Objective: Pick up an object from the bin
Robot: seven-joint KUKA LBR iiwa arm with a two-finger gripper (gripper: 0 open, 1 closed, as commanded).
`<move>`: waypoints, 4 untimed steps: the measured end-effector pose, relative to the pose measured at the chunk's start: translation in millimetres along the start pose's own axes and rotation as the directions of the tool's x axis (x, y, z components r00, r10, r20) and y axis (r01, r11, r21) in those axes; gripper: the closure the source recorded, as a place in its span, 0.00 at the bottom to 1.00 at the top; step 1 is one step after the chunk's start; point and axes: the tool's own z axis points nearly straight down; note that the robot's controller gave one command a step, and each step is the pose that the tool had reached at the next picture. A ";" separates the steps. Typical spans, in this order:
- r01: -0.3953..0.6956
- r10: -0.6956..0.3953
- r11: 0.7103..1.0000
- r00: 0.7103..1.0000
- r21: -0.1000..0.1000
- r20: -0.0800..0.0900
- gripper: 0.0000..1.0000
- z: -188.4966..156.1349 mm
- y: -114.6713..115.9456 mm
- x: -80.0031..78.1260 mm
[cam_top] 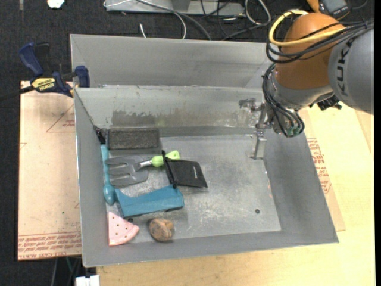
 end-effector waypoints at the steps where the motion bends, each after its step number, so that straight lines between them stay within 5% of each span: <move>1: 0.095 -0.095 0.995 0.995 0.000 0.000 0.00 17.4 46.3 8.6; 2: -0.061 0.061 0.998 0.998 0.000 0.004 0.00 19.2 62.5 10.3; 3: 0.084 -0.084 0.997 0.996 -0.001 0.005 0.00 94.6 81.0 55.3; 4: -0.036 0.036 0.999 0.999 -0.002 0.005 0.00 121.1 95.6 78.5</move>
Offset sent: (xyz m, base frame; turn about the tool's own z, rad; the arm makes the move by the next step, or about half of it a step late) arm -0.0112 0.0654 -0.0193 0.0782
